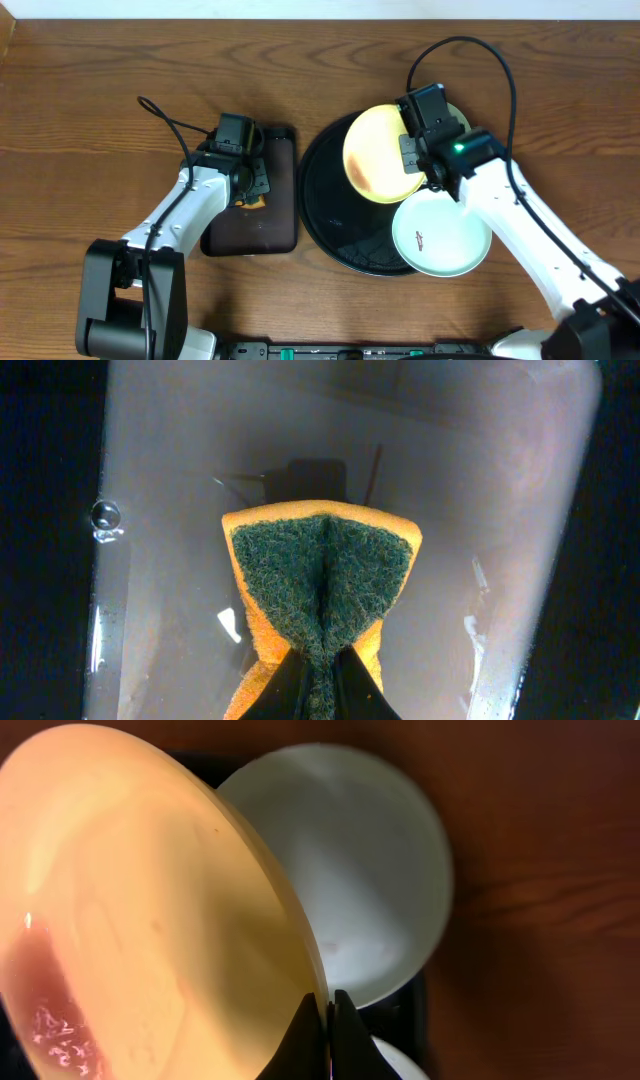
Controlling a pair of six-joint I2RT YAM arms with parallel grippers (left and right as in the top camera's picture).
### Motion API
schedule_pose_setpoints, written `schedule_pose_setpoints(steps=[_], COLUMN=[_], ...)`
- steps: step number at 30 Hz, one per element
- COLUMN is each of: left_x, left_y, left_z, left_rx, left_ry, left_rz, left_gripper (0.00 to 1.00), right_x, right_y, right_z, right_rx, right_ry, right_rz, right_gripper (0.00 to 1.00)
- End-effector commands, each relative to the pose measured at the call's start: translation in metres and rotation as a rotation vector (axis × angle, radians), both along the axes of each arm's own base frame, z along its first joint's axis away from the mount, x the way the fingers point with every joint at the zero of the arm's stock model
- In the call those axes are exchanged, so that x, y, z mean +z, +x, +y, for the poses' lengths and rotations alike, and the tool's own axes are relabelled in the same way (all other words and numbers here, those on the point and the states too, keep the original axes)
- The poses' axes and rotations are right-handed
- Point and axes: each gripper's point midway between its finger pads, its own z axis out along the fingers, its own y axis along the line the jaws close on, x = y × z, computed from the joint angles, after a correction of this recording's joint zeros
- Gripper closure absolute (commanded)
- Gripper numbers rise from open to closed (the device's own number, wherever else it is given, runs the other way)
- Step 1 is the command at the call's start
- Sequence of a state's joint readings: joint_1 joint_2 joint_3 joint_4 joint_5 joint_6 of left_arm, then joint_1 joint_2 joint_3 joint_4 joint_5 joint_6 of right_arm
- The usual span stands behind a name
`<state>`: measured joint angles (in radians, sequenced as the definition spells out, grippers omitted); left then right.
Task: Clean dirty plates on tray and stack at the side
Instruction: 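Lift the yellow plate by its rim with the right gripper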
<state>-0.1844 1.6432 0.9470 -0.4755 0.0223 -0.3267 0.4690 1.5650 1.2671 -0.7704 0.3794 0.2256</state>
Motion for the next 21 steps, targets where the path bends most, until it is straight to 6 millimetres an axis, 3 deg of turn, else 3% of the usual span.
schedule_pose_setpoints(steps=[1, 10, 16, 21], left_x=[-0.002, -0.002, -0.002, -0.002], left_y=[-0.002, -0.002, -0.002, -0.001], left_z=[0.004, 0.004, 0.004, 0.004], left_rx=[-0.012, -0.012, -0.012, -0.012], left_ry=[0.023, 0.023, 0.023, 0.023], left_rz=[0.008, 0.008, 0.008, 0.007], left_gripper=[0.92, 0.92, 0.92, 0.92], right_x=[0.033, 0.058, 0.087, 0.114], right_y=[0.001, 0.002, -0.001, -0.014], right_z=[-0.007, 0.014, 0.021, 0.033], right_rx=[0.014, 0.081, 0.052, 0.015], right_ry=[-0.09, -0.206, -0.357, -0.477], right_rz=[-0.1, -0.22, -0.357, -0.476], right_gripper=[0.99, 0.99, 0.99, 0.99])
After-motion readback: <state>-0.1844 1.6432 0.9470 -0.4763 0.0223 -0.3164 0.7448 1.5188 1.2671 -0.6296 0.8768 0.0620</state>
